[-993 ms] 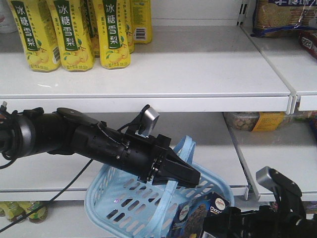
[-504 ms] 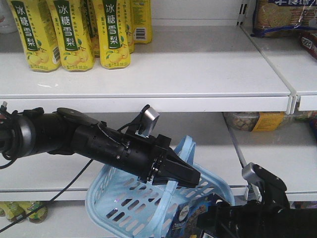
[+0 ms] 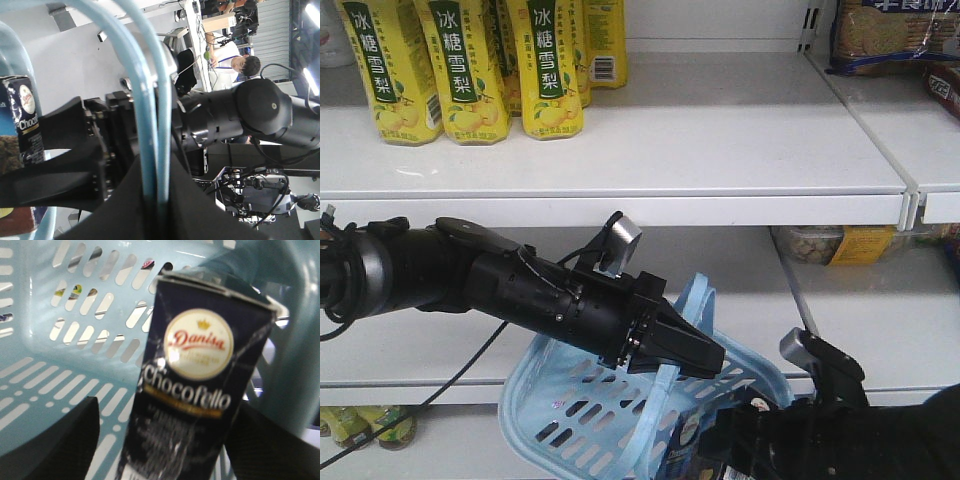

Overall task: Left arm holds basket, right arm returns cookies
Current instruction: 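Grasp the Chocofello cookie box with the right gripper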

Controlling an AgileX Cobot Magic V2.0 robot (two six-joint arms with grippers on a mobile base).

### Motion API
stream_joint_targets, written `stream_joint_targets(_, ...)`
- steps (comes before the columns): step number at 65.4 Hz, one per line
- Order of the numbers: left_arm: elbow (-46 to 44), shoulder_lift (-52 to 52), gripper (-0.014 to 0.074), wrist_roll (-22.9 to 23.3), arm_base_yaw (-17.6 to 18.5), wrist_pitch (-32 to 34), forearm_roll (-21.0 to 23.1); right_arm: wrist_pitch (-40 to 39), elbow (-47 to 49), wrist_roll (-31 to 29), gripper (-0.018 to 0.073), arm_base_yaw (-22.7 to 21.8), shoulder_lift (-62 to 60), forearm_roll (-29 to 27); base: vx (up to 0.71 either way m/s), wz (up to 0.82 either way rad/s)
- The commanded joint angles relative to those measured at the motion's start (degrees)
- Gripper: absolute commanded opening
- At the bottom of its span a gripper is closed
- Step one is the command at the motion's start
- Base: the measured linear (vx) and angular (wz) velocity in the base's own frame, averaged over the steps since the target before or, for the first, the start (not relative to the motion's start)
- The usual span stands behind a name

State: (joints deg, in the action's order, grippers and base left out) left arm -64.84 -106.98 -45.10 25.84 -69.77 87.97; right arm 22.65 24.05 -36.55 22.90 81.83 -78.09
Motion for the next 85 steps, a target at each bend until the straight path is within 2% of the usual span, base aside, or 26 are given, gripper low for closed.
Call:
stream_joint_targets(1, -2.7, 3.0, -0.0003, -1.7, -1.5, 6.4, 13.6, -0.2, 2.9, -2.0, 0.047, 0.0, 2.2, 0.2, 0.0, 0.0)
stream_joint_targets(27, -2.7, 3.0, -0.0003, -1.7, -1.5, 6.4, 13.6, -0.6, 8.1, -2.0, 0.0325, -0.1, 12.7, 0.8, 0.0, 0.0)
stream_joint_targets(44, -2.7, 3.0, -0.0003, -1.7, -1.5, 6.4, 13.6, -0.7, 8.1, -2.0, 0.0134, -0.1, 13.2, 0.6, 0.0, 0.0)
stream_joint_targets(58, -2.7, 3.0, -0.0003, -1.7, -1.5, 6.4, 13.6, 4.1, 8.1, -2.2, 0.001, -0.1, 12.2, 1.7, 0.0, 0.0)
stream_joint_targets(67, -2.7, 3.0, -0.0003, -1.7, -1.5, 6.4, 13.6, 7.0, 8.0, -2.3, -0.0009, -0.1, 9.4, 3.7, 0.0, 0.0)
stream_joint_targets(85, -2.7, 3.0, -0.0003, -1.7, -1.5, 6.4, 13.6, 5.5, 5.6, 1.7, -0.0004, -1.8, -2.5, 6.3, 0.0, 0.0)
